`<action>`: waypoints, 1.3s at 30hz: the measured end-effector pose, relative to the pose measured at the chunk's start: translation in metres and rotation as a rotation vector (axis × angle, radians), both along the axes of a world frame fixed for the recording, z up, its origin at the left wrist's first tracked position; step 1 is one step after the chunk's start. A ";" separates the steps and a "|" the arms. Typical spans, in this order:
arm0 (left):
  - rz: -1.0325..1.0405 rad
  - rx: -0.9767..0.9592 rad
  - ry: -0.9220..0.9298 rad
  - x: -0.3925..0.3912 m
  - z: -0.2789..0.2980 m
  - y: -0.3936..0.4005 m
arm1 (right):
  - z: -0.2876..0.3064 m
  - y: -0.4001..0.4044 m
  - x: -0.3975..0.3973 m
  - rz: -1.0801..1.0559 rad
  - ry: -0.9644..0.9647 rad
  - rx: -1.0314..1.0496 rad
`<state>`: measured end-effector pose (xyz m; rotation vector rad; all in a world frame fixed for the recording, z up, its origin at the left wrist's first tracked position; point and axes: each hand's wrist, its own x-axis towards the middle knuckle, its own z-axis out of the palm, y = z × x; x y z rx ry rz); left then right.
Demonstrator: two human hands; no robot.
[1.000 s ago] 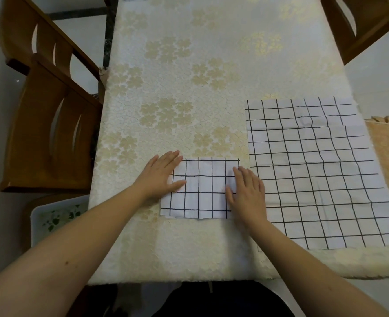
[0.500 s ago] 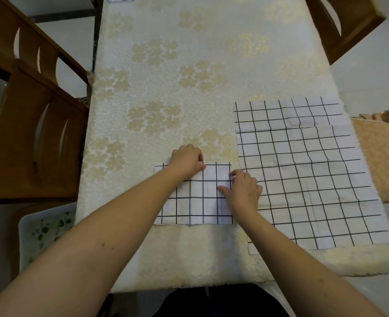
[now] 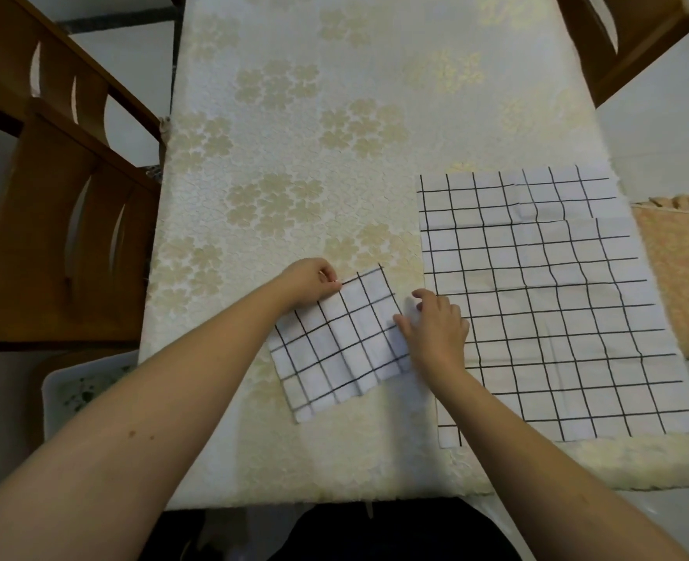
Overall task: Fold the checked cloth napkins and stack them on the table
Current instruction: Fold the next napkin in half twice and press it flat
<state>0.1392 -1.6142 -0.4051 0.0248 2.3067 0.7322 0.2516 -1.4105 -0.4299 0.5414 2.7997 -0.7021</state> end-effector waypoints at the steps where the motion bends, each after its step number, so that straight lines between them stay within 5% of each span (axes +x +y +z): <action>1: 0.077 0.019 0.003 0.004 -0.001 -0.006 | 0.000 0.000 -0.001 0.005 0.010 -0.010; 8: 0.614 0.130 0.008 0.042 -0.016 -0.043 | 0.006 -0.007 -0.001 -0.022 0.039 -0.053; 16: 0.757 0.319 -0.048 0.077 -0.014 -0.056 | 0.008 -0.020 0.018 -0.084 -0.034 -0.238; 23: 0.485 0.442 0.055 0.097 0.007 -0.074 | 0.010 -0.027 0.027 -0.096 -0.047 -0.421; 27: 0.240 0.306 0.157 0.098 0.019 -0.077 | 0.004 -0.027 0.029 -0.017 -0.052 -0.456; 30: 0.104 0.177 0.234 0.097 0.024 -0.078 | -0.003 -0.026 0.032 0.045 -0.041 -0.299; 39: -0.122 -0.136 0.474 0.097 0.035 -0.077 | 0.000 -0.029 0.036 0.068 0.084 -0.143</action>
